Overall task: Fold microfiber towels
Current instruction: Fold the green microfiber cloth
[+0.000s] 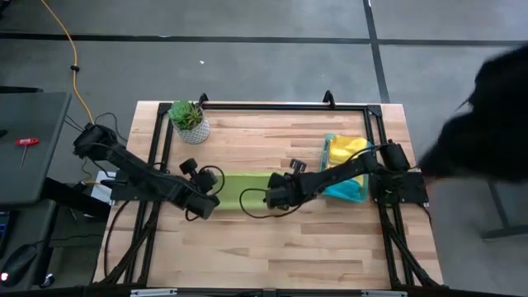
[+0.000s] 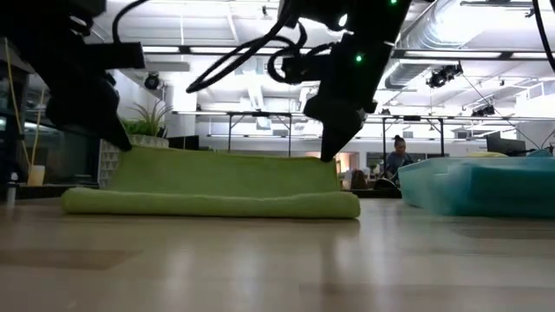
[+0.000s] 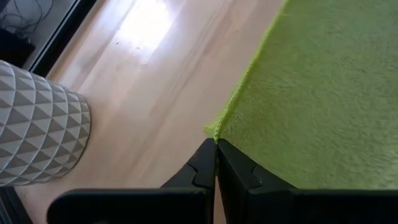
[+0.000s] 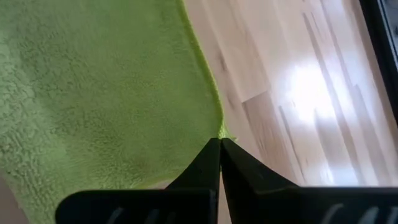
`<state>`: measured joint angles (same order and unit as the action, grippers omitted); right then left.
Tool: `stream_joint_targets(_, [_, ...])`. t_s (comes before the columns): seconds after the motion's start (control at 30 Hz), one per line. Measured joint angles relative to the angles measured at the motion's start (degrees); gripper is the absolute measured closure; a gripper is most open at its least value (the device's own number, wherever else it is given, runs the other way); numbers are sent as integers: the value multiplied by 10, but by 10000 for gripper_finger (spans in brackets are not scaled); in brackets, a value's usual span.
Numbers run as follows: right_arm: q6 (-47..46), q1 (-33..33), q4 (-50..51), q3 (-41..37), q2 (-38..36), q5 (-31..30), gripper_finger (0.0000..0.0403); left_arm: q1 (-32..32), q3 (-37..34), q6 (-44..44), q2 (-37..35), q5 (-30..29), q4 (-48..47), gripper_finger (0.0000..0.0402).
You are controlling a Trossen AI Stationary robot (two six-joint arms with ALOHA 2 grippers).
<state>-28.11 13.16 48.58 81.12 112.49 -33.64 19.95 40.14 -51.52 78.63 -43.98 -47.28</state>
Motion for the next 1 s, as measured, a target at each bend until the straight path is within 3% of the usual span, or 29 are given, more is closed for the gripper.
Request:
stream_joint_targets(0.27, [-19, -17, 0, 0, 1, 37, 403, -24, -9, 17, 0, 0, 17, 400])
stream_joint_targets(0.63, [-41, -19, 3, 0, 1, 44, 396, -31, -9, 88, 0, -9, 72, 380])
stream_joint_targets(0.83, [-40, -23, 11, 0, 1, 42, 335, -55, -9, 121, 0, -8, 73, 337])
stream_joint_targets(1.0, [-3, -23, 31, 0, 0, -6, 266, -64, -1, 150, 0, -2, 56, 287])
